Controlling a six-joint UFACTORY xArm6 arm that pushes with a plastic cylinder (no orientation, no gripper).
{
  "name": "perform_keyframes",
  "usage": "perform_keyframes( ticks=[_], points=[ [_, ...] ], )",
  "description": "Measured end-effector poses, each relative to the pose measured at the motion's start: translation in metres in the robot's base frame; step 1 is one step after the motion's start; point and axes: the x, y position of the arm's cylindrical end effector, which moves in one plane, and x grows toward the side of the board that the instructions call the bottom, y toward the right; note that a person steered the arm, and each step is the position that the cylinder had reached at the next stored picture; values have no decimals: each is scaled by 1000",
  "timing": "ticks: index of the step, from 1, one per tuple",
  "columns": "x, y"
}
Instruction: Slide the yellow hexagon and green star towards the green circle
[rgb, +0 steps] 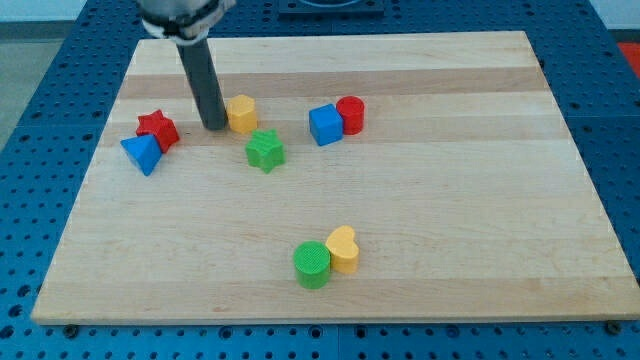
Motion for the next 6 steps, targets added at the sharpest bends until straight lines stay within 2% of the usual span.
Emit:
perform_keyframes(
  ticks=[2, 3, 4, 5, 6],
  points=[
    [113, 32],
    [123, 24],
    [102, 22],
    [38, 20],
    [13, 8]
  ],
)
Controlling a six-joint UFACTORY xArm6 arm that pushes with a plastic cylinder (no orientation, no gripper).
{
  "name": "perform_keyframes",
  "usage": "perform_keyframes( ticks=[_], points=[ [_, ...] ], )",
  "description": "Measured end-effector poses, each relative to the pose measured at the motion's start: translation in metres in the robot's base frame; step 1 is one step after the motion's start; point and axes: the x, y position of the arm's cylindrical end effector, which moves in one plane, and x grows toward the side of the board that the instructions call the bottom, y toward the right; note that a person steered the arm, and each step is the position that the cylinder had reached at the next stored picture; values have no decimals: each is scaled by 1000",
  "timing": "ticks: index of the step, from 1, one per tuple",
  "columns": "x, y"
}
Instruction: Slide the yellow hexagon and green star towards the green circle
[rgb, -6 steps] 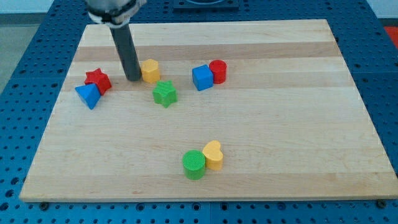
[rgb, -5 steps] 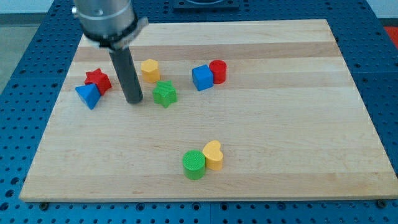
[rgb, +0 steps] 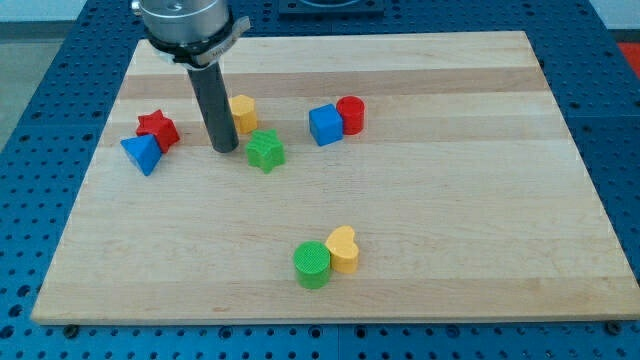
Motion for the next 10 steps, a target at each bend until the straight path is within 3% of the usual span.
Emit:
perform_keyframes(
  ticks=[1, 2, 3, 4, 6, 10],
  points=[
    [-5, -21],
    [-45, -27],
    [-114, -23],
    [-108, -9],
    [-65, 12],
    [68, 30]
  ],
)
